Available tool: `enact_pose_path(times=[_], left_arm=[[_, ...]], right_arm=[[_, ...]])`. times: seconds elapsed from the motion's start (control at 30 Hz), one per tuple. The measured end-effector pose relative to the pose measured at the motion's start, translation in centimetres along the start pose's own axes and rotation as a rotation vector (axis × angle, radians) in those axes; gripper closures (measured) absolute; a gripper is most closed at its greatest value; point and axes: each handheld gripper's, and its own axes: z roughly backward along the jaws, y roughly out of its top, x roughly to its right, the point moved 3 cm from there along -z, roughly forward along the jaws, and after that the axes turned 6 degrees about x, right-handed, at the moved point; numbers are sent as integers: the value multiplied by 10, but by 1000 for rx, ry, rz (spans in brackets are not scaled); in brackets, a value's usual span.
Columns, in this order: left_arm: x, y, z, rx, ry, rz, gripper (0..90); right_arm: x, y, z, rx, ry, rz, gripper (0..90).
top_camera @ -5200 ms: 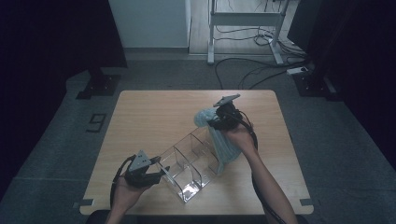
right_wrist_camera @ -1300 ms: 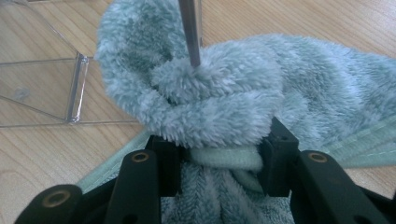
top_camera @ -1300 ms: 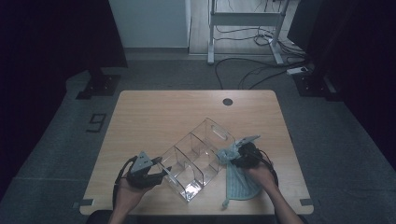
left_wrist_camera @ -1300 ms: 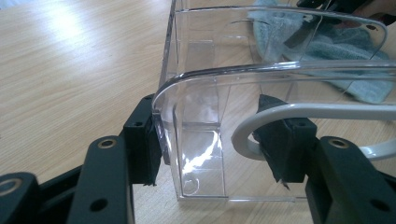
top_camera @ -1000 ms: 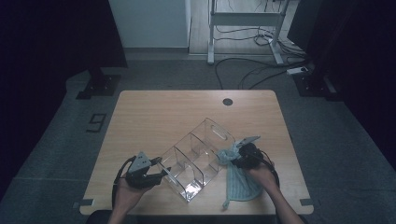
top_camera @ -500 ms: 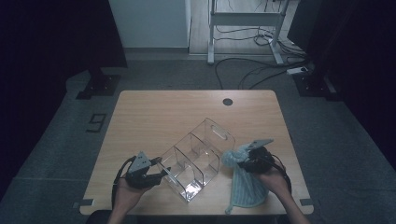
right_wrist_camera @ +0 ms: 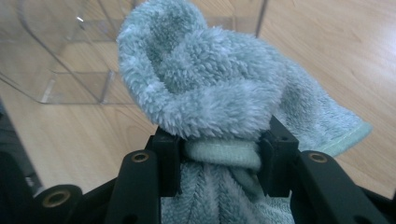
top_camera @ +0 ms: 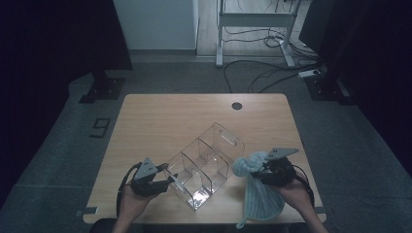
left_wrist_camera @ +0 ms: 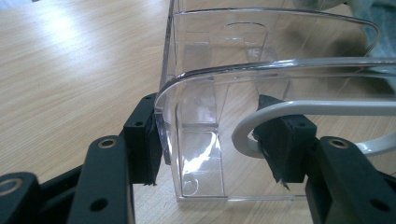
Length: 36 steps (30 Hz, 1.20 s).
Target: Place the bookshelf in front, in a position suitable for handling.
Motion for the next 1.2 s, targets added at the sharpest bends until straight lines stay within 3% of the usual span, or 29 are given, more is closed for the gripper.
enact_pose_path(times=[0.27,0.57,0.83,1.2], left_arm=[[0,0,0,-2,2,0,446],[0,0,0,-5,0,-1,446],[0,0,0,-5,0,-3,446],[0,0,0,-6,-1,-4,446]], right_arm=[[-14,25,8,49,48,23,575],[-29,66,1,65,78,77,575],[-34,94,-14,66,83,103,575],[-38,123,-47,59,81,112,575]])
